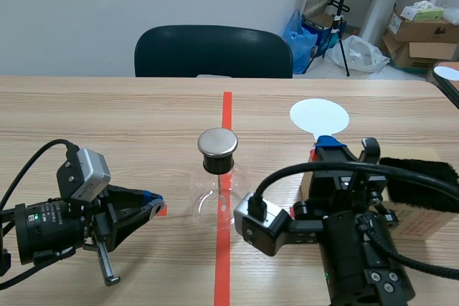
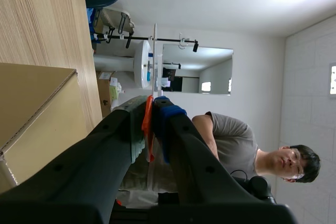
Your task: Do the electroscope experiment
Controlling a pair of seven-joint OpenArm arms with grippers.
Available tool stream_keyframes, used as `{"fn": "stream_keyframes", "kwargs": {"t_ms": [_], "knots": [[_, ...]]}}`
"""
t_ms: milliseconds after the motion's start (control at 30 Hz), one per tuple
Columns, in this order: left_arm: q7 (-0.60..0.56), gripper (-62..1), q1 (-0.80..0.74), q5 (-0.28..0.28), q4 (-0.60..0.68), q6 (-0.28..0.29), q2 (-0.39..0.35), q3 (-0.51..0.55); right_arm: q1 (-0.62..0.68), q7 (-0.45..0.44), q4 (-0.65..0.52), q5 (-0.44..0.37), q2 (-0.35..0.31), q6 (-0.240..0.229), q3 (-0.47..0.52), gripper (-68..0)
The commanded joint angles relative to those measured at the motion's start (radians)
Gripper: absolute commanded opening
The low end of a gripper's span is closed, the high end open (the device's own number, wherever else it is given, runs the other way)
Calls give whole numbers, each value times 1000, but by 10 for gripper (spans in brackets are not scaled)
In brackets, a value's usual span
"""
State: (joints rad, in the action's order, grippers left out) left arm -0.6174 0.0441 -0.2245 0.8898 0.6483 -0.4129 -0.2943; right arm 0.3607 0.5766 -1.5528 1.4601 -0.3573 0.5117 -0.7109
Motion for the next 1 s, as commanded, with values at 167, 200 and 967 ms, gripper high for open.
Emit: {"fn": "stream_keyframes", "kwargs": {"t_ms": [167,200,967], "knots": [[-13,-577,-2,10,24,1,2,1,-12,2,-10,1,-3,10,5,-665],[-13,-577,-2,10,24,1,2,1,-12,2,-10,1,-3,11,5,-665],[-16,-577,-3,11,26,6,-2,1,153,-305,-35,1,161,100,314,-665]]}}
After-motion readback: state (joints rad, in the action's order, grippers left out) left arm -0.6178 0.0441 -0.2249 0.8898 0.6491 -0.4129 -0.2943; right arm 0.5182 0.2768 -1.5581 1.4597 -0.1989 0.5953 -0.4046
